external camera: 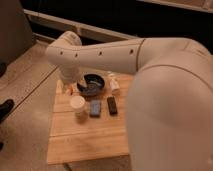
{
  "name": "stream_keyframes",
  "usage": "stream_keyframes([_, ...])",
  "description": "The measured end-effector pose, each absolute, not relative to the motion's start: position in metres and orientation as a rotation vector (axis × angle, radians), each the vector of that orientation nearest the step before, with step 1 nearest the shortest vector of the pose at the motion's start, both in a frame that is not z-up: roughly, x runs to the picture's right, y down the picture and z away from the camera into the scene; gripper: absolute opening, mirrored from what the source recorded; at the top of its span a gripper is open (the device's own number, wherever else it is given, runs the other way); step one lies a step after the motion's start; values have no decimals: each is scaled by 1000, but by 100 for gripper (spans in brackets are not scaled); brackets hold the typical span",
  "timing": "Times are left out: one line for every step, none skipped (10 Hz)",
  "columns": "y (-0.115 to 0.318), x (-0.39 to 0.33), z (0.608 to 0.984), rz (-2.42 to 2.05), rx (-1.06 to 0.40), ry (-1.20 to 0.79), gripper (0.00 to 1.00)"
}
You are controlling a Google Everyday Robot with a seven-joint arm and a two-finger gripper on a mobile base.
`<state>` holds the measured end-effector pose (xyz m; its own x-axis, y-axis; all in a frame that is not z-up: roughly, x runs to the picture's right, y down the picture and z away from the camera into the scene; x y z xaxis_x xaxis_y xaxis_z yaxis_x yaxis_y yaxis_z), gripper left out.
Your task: Move the arm in a circular motion
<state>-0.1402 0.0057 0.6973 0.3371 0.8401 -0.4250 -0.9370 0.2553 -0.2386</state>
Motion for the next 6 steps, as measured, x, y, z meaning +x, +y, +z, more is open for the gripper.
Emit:
stream_keyframes([17,-125,688,1249,-499,229,65])
stream_keyframes([24,-101,682,1283,-482,249,65])
stream_keyframes([28,-74,677,1324,-451,285,65])
stream_keyframes([27,-41,673,1377,-411,324,65])
stream_keyframes([24,-1,669,1444,-364,378,65])
stream_keyframes([22,18,667,1480,-345,406,65])
